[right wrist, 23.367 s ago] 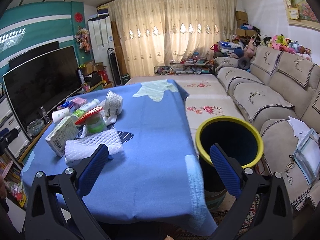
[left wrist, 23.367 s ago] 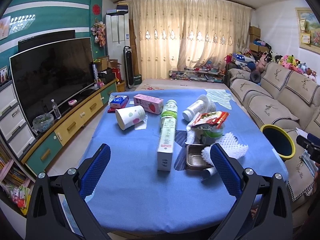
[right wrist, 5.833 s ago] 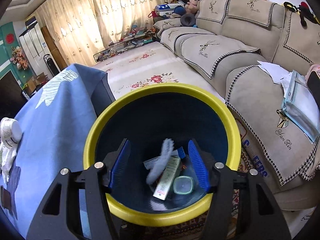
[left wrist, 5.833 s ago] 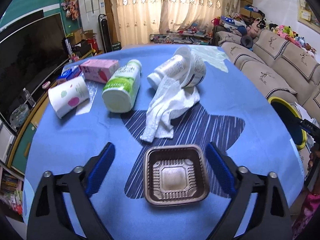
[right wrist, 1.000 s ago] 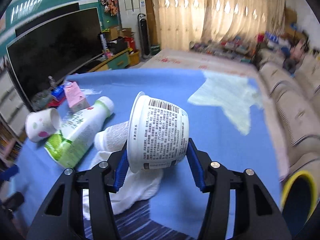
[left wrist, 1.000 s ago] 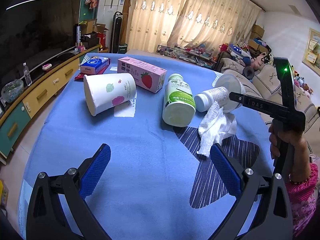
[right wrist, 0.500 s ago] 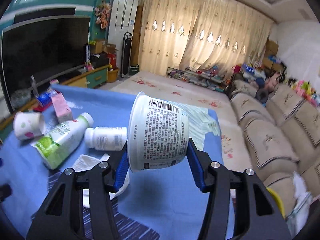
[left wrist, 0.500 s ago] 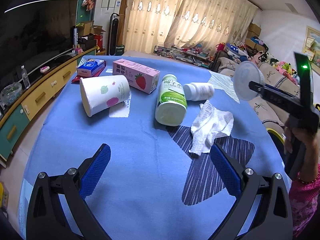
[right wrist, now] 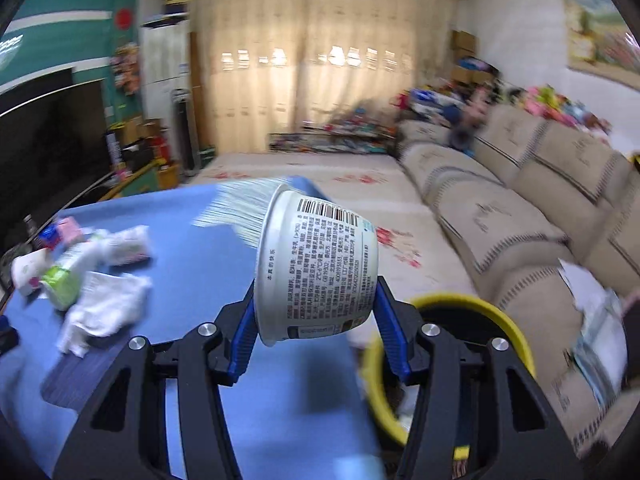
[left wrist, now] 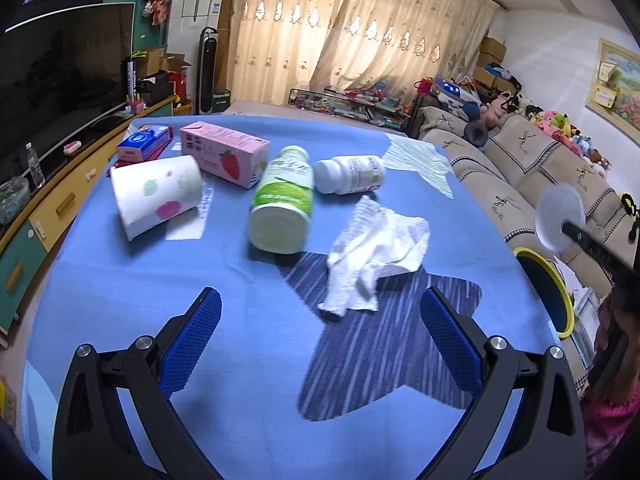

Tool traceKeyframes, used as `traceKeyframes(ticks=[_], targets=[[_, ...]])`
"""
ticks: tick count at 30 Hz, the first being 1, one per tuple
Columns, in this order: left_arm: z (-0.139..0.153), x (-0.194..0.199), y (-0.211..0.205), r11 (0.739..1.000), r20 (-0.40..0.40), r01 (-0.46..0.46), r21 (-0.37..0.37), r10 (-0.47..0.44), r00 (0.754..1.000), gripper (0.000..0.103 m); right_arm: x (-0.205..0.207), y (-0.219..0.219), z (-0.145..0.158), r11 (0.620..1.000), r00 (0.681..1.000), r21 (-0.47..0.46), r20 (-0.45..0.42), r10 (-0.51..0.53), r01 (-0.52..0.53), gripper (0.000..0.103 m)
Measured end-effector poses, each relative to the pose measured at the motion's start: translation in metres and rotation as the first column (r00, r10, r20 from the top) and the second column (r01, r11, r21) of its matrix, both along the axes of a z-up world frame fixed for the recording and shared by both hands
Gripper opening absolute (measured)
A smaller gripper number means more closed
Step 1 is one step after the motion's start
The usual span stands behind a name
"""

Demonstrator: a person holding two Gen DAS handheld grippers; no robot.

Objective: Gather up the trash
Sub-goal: 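Carry the yogurt cup into the bin and open the right gripper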

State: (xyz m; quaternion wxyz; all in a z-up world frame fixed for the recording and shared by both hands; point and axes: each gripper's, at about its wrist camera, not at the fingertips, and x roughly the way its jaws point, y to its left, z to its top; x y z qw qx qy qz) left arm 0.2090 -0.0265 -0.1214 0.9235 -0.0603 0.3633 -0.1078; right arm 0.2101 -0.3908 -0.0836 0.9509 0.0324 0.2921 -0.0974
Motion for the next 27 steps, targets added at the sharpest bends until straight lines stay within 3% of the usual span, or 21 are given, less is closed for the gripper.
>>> traceKeyframes(ticks=[6,12,17,27], targets=[[0.002,0.002,-0.03,0.999,0.001,0.035,0.027,-0.035,0.999,0.098,-0.022,-0.072,-0.039,0.983,0.982,0.035,-0.063,-0.177,0.18,0.052],[-0.002,0.007,-0.06,0.996,-0.021,0.071,0.058,-0.07,0.997,0.098,-0.028,-0.118,-0.073,0.961,0.956,0.065,-0.14,-0.257,0.268,0.052],[-0.005,0.011,-0.079,0.992,-0.041,0.09,0.083,-0.087,0.995,0.098,-0.024,-0.13,-0.092,0.954,0.948,0.09,-0.171,-0.267,0.285,0.051],[-0.012,0.028,-0.089,0.99,-0.069,0.081,0.118,-0.073,0.995,0.098,-0.03,-0.144,-0.09,0.948,0.954,0.138,-0.135,-0.269,0.287,0.055]])
